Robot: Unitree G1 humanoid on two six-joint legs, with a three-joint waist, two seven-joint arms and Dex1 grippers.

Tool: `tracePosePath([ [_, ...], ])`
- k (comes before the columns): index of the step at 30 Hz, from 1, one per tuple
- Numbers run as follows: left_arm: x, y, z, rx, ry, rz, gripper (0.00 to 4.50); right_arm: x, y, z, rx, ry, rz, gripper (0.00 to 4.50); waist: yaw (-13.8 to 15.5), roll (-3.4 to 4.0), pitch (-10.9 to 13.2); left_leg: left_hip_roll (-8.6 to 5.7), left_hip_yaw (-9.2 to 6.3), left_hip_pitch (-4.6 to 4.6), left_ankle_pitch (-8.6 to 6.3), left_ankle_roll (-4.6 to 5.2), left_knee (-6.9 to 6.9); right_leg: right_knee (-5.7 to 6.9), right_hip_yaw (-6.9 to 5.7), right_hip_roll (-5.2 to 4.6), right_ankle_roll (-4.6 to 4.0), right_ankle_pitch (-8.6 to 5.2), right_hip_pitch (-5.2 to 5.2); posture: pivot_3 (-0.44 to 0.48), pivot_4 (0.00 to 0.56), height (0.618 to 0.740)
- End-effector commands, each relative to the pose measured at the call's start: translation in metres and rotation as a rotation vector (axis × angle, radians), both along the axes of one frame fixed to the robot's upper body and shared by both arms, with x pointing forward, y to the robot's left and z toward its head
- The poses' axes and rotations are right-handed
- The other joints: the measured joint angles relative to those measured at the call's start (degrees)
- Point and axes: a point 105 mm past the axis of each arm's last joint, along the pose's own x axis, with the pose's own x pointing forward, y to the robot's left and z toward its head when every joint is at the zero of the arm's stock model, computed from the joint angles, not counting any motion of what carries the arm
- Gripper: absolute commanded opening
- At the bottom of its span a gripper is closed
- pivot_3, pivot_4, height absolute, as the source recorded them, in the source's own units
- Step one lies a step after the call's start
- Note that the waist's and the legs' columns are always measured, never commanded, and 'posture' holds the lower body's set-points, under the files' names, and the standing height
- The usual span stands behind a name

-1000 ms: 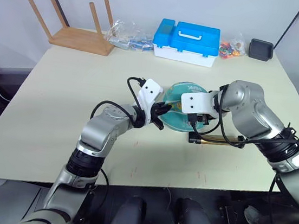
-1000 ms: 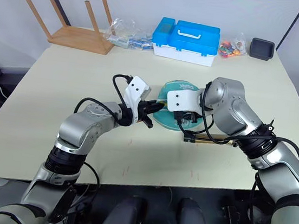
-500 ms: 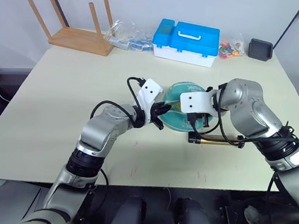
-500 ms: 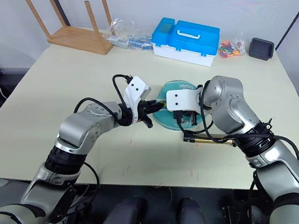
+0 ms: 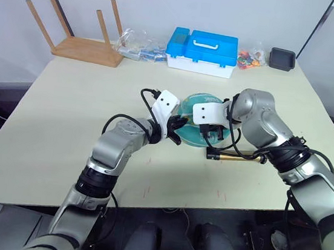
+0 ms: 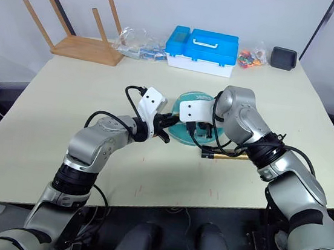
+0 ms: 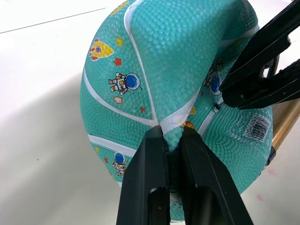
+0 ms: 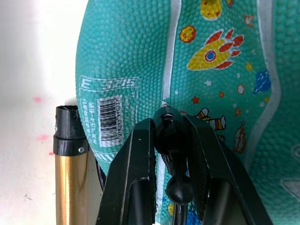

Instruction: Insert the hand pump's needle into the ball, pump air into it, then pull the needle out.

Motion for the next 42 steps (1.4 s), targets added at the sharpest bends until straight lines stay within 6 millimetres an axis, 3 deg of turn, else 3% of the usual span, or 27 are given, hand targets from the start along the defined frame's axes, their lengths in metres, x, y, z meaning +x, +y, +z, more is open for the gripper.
tracePosePath([
  [1, -0.007, 0.001, -0.020, 0.019, 0.083, -0.008, 0.00, 0.001, -0.018, -0.059, -0.100, 0.132, -0.102, 0.37, -0.5, -0.16, -0.4, 0.02, 0.02, 0.14, 0.00, 0.00, -0.06, -0.01, 0.05, 0.03, -0.02, -0.01, 0.11, 0.000, 0.150, 0.740],
  [6, -0.008, 0.001, -0.022, 0.007, 0.097, -0.006, 0.00, 0.003, -0.010, -0.085, -0.102, 0.183, -0.131, 0.37, -0.9, -0.47, -0.9, 0.08, 0.09, 0.81, -0.01, 0.00, -0.47, -0.03, 0.16, 0.09, -0.37, -0.24, 0.57, 0.000, 0.150, 0.740],
  [8, -0.008, 0.001, -0.022, 0.007, 0.100, -0.003, 0.00, 0.004, -0.009, -0.093, -0.104, 0.198, -0.147, 0.37, -1.0, -0.46, -1.1, 0.10, 0.05, 1.65, -0.06, -0.07, -0.86, -0.06, 0.29, 0.22, -0.64, -0.43, 1.15, 0.000, 0.150, 0.740],
  [15, -0.006, 0.000, -0.023, -0.002, 0.113, -0.001, 0.00, 0.008, -0.007, -0.117, -0.092, 0.221, -0.214, 0.37, -2.0, -0.41, -2.1, 0.16, -0.65, 2.19, -0.33, -0.53, -0.96, -0.05, 0.42, 0.78, -0.88, -0.60, 1.39, 0.000, 0.150, 0.740],
  [17, -0.006, 0.001, -0.023, 0.000, 0.112, 0.000, 0.00, 0.009, -0.006, -0.118, -0.076, 0.216, -0.225, 0.37, -2.2, -0.36, -2.2, 0.17, -0.90, 2.73, -0.66, -1.06, -1.04, -0.05, 0.56, 0.74, -1.07, -0.84, 2.10, 0.000, 0.150, 0.740],
  [19, -0.006, 0.004, -0.023, 0.005, 0.110, 0.006, 0.00, 0.016, -0.002, -0.103, -0.004, 0.198, -0.238, 0.37, -2.2, -0.31, -2.3, 0.10, -1.50, 2.99, -0.97, -1.57, -1.02, -0.04, 0.54, 0.70, -0.99, -1.05, 2.24, 0.000, 0.150, 0.740],
  [22, -0.005, 0.007, -0.022, 0.012, 0.099, 0.010, 0.00, 0.023, 0.005, -0.061, 0.145, 0.160, -0.215, 0.37, -2.1, -0.24, -2.2, -0.03, -2.05, 2.98, -1.05, -1.71, -1.00, -0.04, 0.39, 0.70, -0.99, -1.06, 2.21, 0.000, 0.150, 0.740],
  [27, -0.003, 0.009, -0.022, 0.041, 0.083, 0.001, 0.00, 0.016, 0.001, -0.012, 0.261, 0.077, -0.176, 0.37, -1.4, 0.71, -1.2, -0.24, -2.21, 2.64, -1.00, -1.72, -0.81, -0.03, 0.26, 0.98, -0.96, -1.04, 1.76, 0.000, 0.150, 0.740],
  [31, 0.000, 0.008, -0.022, 0.054, 0.072, -0.001, 0.00, 0.001, 0.002, -0.001, 0.311, 0.109, -0.155, 0.37, 0.1, 1.03, -0.9, -0.60, -2.35, 0.98, -0.66, -1.72, -0.81, 0.06, 0.21, 0.98, -0.71, -0.86, 0.30, 0.000, 0.150, 0.740],
  [33, 0.001, 0.007, -0.021, 0.060, 0.067, -0.005, 0.00, -0.001, -0.002, 0.001, 0.317, 0.103, -0.166, 1.40, 1.0, 1.05, -0.8, -0.64, -2.40, 0.49, -0.58, -1.85, -0.80, 0.09, 0.28, 0.92, -0.70, -0.83, -0.25, 0.000, 0.150, 0.740],
  [34, 0.002, 0.007, -0.021, 0.064, 0.063, -0.007, 0.00, -0.002, -0.004, 0.009, 0.360, 0.093, -0.189, 1.64, 1.1, 1.04, -0.7, -0.74, -2.48, 0.41, -0.50, -1.98, -0.80, 0.09, 0.25, 0.79, -0.70, -0.83, -0.31, 0.000, 0.150, 0.740],
  [37, 0.004, 0.007, -0.019, 0.068, 0.059, -0.009, 0.00, -0.009, -0.013, 0.032, 0.459, 0.068, -0.214, 3.01, 1.3, 1.00, -0.4, -1.03, -2.72, 0.18, -0.64, -1.69, -0.79, 0.08, 0.13, 0.53, -0.67, -0.82, -0.43, 0.000, 0.150, 0.740],
  [42, 0.005, 0.006, -0.015, 0.065, 0.048, -0.022, 0.00, -0.041, -0.046, 0.057, 0.528, 0.030, -0.172, 3.01, 2.3, 0.90, 0.1, -1.21, -2.95, -0.43, -0.58, -1.72, -0.54, 0.04, -0.08, 0.40, -0.56, -0.77, -0.80, 0.000, 0.150, 0.740],
])
